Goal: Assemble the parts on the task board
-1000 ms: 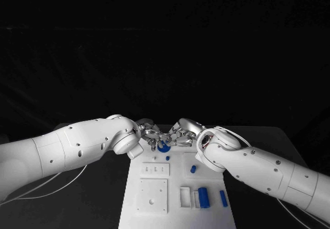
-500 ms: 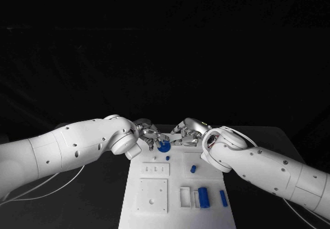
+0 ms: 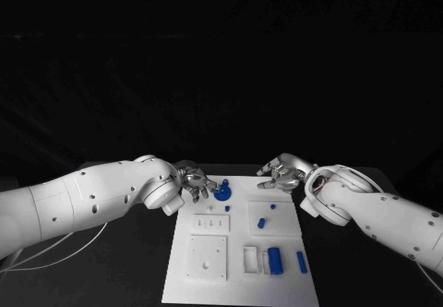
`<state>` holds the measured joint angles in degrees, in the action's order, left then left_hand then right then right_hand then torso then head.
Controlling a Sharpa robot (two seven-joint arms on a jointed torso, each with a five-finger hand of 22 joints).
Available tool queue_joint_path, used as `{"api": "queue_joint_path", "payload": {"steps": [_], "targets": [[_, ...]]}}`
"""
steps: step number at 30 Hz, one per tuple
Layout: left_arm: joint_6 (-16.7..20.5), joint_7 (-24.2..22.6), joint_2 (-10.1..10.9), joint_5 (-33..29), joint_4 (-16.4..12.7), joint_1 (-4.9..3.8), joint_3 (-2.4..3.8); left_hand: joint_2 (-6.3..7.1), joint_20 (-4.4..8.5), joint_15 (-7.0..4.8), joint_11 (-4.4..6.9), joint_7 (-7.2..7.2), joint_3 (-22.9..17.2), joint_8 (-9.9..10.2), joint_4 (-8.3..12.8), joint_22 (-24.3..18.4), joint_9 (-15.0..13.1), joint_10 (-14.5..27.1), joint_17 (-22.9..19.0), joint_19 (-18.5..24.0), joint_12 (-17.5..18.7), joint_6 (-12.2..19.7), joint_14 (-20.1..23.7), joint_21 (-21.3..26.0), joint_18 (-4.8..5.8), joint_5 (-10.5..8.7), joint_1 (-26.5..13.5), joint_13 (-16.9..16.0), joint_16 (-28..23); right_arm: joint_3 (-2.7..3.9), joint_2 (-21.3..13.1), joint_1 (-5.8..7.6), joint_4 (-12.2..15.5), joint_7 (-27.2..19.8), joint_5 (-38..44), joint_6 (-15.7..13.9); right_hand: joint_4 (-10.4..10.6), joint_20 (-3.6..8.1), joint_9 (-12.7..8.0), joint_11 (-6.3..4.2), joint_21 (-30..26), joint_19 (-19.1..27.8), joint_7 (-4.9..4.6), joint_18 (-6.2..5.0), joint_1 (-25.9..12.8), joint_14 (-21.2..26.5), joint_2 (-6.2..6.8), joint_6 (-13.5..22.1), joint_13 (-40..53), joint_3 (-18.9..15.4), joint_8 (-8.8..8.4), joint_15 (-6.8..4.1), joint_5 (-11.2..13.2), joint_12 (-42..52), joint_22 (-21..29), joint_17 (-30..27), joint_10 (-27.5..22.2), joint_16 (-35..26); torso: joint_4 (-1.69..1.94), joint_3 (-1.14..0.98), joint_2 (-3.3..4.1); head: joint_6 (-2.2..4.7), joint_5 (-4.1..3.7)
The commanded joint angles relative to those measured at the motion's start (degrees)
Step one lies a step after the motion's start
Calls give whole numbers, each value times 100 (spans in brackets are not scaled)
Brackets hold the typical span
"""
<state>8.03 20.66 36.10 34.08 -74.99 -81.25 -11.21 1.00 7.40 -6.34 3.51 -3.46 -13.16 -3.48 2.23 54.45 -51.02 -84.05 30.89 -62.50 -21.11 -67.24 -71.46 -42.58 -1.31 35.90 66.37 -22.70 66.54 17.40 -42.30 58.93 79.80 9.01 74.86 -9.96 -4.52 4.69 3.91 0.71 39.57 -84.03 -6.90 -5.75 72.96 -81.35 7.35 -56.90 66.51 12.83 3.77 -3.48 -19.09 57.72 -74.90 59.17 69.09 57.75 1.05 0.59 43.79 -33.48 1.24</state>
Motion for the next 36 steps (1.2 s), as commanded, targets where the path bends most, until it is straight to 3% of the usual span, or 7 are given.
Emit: {"api": "queue_joint_path", "payload": {"steps": [1,2,7,13,17,25,36], "targets": [[144,218,45,438,-123,31,-22,-21,10,-20,60,406,-473,-35,503,66,-32,-250,39,-70,-89,-459,-78,37,-46,24,-63,-27,46,69,-46,19,-73,-395,-626,-313,46,-19,-5,-15,-309,-221,6,-95,-94,78,-1,-61,-157,34,-16,-5,-26,-128,-371,-187,-73,-220,-28,-8,-60,-70,21],[161,240,61,540,-159,43,-31,-15,21,-30,70,416,-468,-33,503,97,-50,-250,61,-94,-148,-487,-103,35,-43,33,-78,-47,65,90,-48,34,-115,-438,-742,-419,68,-23,-6,-14,-578,-199,8,-117,-114,107,-9,-56,-252,42,-17,-1,-48,-214,-291,-313,-123,-355,-29,-9,-76,-104,27],[291,417,145,1354,-428,154,-94,8,53,-64,91,446,-477,-28,526,240,-83,-260,123,-184,-308,-575,-205,88,-39,72,-130,-65,32,167,64,195,-536,-623,-1123,-899,58,9,-6,-40,-330,-297,24,-91,-196,-46,-40,-81,-224,26,-15,-27,-212,-27,-338,-196,51,-165,-2,-22,-137,-218,28],[398,592,176,1895,-646,278,-174,24,81,-90,98,471,-474,-30,522,392,-64,-271,255,-299,-443,-663,-316,205,-26,115,-156,-156,-58,187,279,296,-924,-701,-1154,-1142,42,11,-7,-43,-351,-292,28,-92,-212,-37,-28,-100,-252,20,-17,-30,-297,-30,-334,-208,34,-176,17,-30,-176,-317,35],[449,667,157,2339,-731,427,-202,39,95,-105,107,480,-498,-32,540,466,-87,-274,292,-351,-493,-692,-371,242,-27,225,-177,-161,-91,192,434,329,-1116,-679,-1119,-1206,38,16,-6,-47,-293,-301,31,-86,-237,-55,-31,-112,-244,19,-17,-34,-402,9,-349,-174,53,-132,26,-33,-190,-361,70],[485,786,60,2763,-735,676,-220,36,93,-106,104,495,-516,-31,572,720,-149,-275,425,-425,-633,-753,-426,398,-27,275,-233,-157,-114,195,593,359,-1250,-627,-1070,-1299,15,19,-6,-51,-270,-298,36,-84,-260,-56,-21,-129,-257,29,-17,-37,-526,23,-359,-163,47,-117,35,-31,-194,-437,63],[432,823,-36,2920,-663,771,-223,17,80,-99,96,512,-518,-31,569,982,-226,-278,502,-493,-753,-816,-449,555,-26,273,-255,-177,-82,196,628,364,-1279,-554,-1061,-1355,-62,25,-6,-57,-266,-295,39,-81,-260,-50,-18,-168,-286,100,-19,-43,-645,25,-358,-168,31,-124,38,-32,-195,-490,56]]}}
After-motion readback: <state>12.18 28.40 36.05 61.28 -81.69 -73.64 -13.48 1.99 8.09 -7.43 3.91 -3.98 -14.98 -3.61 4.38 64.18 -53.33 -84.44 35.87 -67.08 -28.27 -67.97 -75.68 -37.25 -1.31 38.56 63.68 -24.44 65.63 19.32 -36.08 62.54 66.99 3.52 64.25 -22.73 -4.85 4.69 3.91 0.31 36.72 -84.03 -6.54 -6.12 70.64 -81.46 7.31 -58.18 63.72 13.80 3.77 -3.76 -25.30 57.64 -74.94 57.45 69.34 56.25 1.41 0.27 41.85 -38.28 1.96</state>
